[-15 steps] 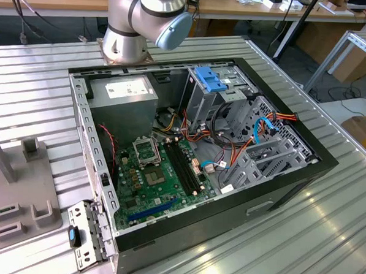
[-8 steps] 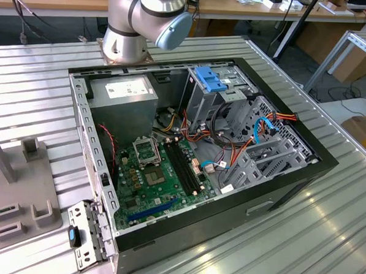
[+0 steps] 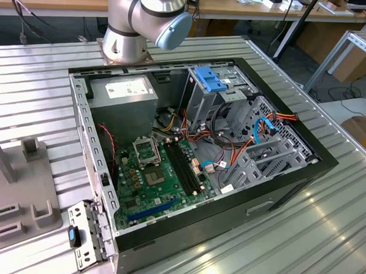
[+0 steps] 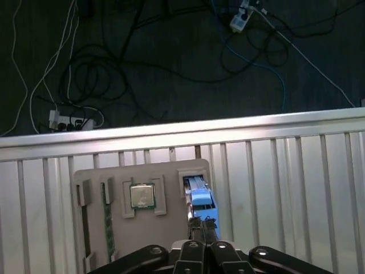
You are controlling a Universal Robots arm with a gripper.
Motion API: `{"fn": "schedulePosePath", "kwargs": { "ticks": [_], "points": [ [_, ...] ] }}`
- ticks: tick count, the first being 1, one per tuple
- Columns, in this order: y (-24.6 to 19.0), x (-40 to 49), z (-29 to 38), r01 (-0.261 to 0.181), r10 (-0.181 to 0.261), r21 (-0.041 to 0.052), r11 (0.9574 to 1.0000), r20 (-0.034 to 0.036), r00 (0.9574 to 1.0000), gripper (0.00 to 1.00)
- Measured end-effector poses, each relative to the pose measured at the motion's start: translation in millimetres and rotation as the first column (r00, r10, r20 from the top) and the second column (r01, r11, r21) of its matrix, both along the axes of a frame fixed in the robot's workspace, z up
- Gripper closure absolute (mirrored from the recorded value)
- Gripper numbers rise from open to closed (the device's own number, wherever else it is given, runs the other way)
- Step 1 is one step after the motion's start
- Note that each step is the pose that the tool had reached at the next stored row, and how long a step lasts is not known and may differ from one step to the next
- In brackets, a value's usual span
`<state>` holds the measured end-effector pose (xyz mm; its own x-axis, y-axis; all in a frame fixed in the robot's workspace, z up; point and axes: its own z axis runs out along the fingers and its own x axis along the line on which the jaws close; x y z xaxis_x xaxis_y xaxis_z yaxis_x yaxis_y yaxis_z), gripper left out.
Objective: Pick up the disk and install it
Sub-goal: 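Pick up the disk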
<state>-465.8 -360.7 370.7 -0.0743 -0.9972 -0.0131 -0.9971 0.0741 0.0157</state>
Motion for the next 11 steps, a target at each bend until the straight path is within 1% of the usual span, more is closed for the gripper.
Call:
{"fn": "schedulePosePath", "kwargs": {
  "ticks": [1,2,3,5,6,7,8,10,11],
  "points": [
    [0.0,0.0,-0.2,-0.007,0.007,0.0000,1.0000,0.0164,0.9998,0.89],
    [0.0,-0.1,-0.1,-0.015,0.015,-0.0003,0.9999,0.0378,0.9992,0.89],
    [-0.1,-0.2,-0.1,-0.016,0.016,-0.0003,0.9999,0.0400,0.9991,0.89],
    [-0.1,-0.2,-0.2,-0.016,0.016,-0.0003,0.9999,0.0402,0.9991,0.89],
    [-0.1,-1.2,-3.7,-0.016,0.016,-0.0003,0.9999,0.0401,0.9991,0.89],
    [7.0,-1.2,-6.9,-0.017,0.017,-0.0004,0.9999,0.0402,0.9990,0.89],
    [8.4,-1.2,-7.1,-0.017,0.017,-0.0004,0.9999,0.0402,0.9990,0.89],
    [8.5,-1.2,-7.1,-0.017,0.017,-0.0003,0.9999,0.0402,0.9990,0.89],
    [8.6,-1.2,-7.1,-0.017,0.017,-0.0004,0.9999,0.0402,0.9990,0.83]
  ]
}}
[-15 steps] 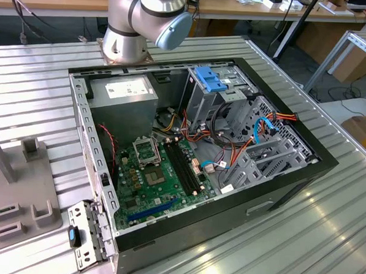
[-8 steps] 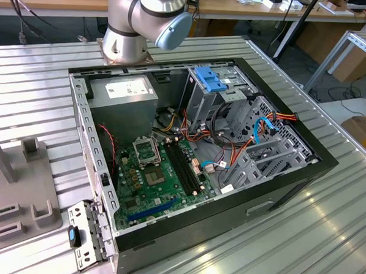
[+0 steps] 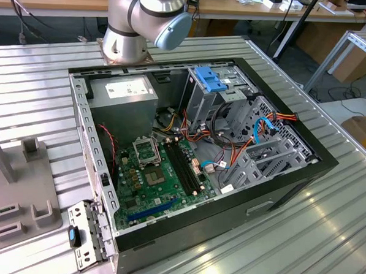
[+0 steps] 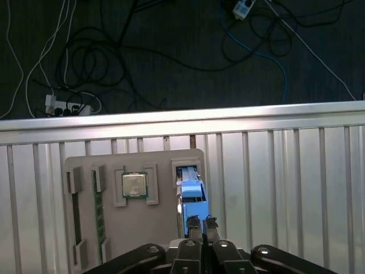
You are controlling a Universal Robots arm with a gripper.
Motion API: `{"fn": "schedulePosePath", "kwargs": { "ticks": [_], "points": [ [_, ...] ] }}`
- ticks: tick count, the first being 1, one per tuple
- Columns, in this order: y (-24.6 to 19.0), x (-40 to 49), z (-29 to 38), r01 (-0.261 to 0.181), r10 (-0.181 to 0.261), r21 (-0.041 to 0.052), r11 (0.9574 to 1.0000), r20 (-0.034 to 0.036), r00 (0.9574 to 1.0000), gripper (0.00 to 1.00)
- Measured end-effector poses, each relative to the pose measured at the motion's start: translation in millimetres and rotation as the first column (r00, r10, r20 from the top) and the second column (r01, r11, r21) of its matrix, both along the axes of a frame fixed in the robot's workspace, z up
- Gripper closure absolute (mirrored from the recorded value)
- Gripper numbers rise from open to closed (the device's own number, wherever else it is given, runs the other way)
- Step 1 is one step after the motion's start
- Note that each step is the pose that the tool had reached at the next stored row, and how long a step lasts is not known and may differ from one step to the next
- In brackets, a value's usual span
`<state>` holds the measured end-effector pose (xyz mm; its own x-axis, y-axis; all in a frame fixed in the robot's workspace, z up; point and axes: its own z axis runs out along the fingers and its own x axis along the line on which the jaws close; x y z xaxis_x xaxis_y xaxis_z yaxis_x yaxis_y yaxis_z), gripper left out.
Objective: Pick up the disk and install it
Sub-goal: 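Pick up the disk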
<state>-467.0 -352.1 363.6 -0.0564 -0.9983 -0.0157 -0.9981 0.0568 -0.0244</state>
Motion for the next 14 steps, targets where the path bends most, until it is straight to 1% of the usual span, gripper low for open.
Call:
{"fn": "schedulePosePath", "kwargs": {
  "ticks": [2,3,4,5,8,9,10,12,13,14],
  "points": [
    [0.2,0.0,0.0,0.000,0.000,0.0000,1.0000,0.0000,1.0000,0.71],
    [0.3,0.0,0.0,0.000,0.000,0.0000,1.0000,0.0000,1.0000,0.71],
    [0.4,0.0,0.0,0.000,0.000,0.0000,1.0000,0.0000,1.0000,0.58],
    [0.4,0.0,0.0,0.000,0.000,0.0000,1.0000,0.0000,1.0000,0.58],
    [0.7,0.0,0.0,0.000,0.000,0.0000,1.0000,0.0000,1.0000,0.40],
    [0.7,0.0,-3.0,0.000,0.000,0.0001,1.0000,0.0002,1.0000,0.40],
    [0.7,0.0,-8.2,0.000,0.000,0.0000,1.0000,-0.0001,1.0000,0.40],
    [0.7,0.0,-13.9,0.000,0.000,0.0001,1.0000,0.0000,1.0000,0.40],
    [0.7,0.0,-18.6,0.000,0.000,0.0000,1.0000,0.0000,1.0000,0.40],
    [0.5,0.0,-20.9,-0.001,0.001,0.0000,1.0000,-0.0001,1.0000,0.40]
  ]
}}
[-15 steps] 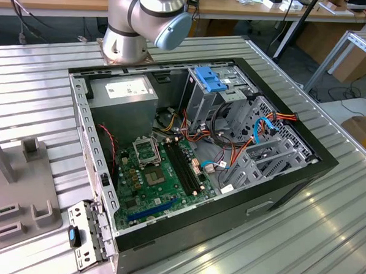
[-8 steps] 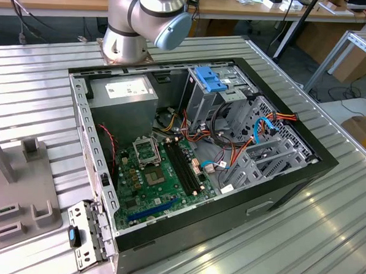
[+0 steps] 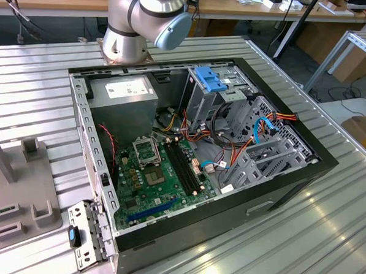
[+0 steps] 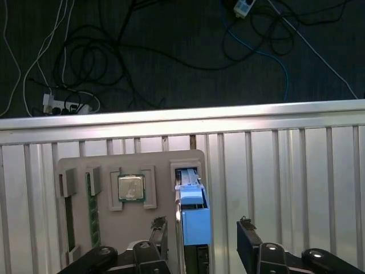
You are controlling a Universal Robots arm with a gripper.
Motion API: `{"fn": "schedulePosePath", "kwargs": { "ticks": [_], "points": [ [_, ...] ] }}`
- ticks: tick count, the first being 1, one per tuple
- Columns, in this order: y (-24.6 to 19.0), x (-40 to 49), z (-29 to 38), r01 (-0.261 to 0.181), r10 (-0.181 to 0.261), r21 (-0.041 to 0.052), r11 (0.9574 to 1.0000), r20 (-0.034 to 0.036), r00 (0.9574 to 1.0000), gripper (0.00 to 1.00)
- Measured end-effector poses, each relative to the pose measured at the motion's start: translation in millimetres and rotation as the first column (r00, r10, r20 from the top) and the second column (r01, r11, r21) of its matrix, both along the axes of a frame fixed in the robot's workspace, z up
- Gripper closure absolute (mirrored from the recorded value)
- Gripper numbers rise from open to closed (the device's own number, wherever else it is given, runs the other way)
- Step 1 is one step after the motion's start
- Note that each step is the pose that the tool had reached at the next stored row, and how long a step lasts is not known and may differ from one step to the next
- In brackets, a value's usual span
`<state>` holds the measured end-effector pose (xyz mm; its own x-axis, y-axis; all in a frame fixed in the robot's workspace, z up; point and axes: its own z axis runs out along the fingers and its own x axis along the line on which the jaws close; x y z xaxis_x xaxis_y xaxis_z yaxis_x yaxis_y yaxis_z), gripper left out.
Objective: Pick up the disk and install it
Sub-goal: 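Pick up the disk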
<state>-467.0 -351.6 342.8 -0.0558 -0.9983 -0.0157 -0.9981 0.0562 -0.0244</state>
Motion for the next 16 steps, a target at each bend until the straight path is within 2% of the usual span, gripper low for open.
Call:
{"fn": "schedulePosePath", "kwargs": {
  "ticks": [3,11,16],
  "points": [
    [-2.1,0.0,-5.8,-0.005,0.005,-0.0004,1.0000,0.0001,1.0000,0.40],
    [-2.7,0.0,-25.4,-0.012,0.012,-0.0004,0.9999,-0.0021,0.9999,0.40],
    [-4.2,-1.9,-28.1,-0.015,0.015,0.0011,0.9999,-0.0019,0.9999,0.40]
  ]
}}
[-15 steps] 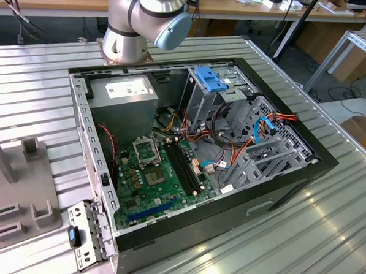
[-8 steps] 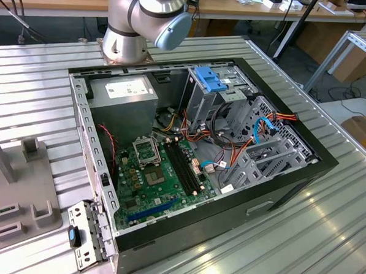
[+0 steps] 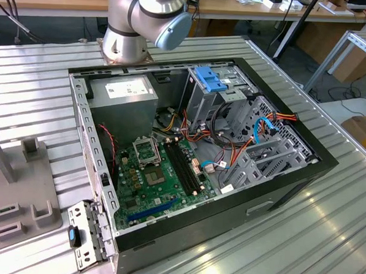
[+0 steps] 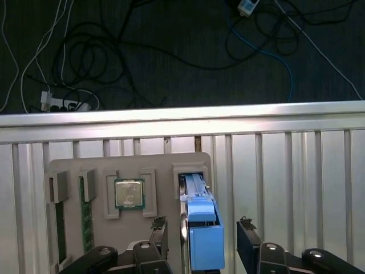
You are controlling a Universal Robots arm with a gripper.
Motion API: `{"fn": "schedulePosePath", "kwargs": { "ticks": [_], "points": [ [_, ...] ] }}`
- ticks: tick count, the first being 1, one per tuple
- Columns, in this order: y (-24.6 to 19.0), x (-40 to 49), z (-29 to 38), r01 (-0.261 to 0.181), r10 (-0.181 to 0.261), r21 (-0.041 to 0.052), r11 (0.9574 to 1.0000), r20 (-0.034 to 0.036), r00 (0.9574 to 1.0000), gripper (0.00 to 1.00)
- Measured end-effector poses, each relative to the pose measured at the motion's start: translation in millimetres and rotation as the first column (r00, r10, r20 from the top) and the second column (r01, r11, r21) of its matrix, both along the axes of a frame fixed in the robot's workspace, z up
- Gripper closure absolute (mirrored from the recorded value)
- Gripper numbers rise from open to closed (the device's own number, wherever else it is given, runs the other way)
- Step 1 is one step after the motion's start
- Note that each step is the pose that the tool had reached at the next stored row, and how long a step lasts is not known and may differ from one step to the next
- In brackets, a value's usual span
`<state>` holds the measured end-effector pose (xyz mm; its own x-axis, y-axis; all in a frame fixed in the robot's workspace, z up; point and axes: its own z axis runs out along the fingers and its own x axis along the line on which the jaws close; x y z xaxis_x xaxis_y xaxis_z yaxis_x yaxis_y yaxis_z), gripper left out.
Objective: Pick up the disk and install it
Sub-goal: 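Pick up the disk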
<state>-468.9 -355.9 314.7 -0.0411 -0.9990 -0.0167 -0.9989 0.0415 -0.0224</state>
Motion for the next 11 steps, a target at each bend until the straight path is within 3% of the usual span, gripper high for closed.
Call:
{"fn": "schedulePosePath", "kwargs": {
  "ticks": [2,11],
  "points": [
    [0.0,-0.1,-3.7,0.000,0.000,-0.0001,1.0000,-0.0006,1.0000,0.40],
    [0.0,1.3,-3.8,0.000,0.000,-0.0001,1.0000,-0.0006,1.0000,0.40]
  ]
}}
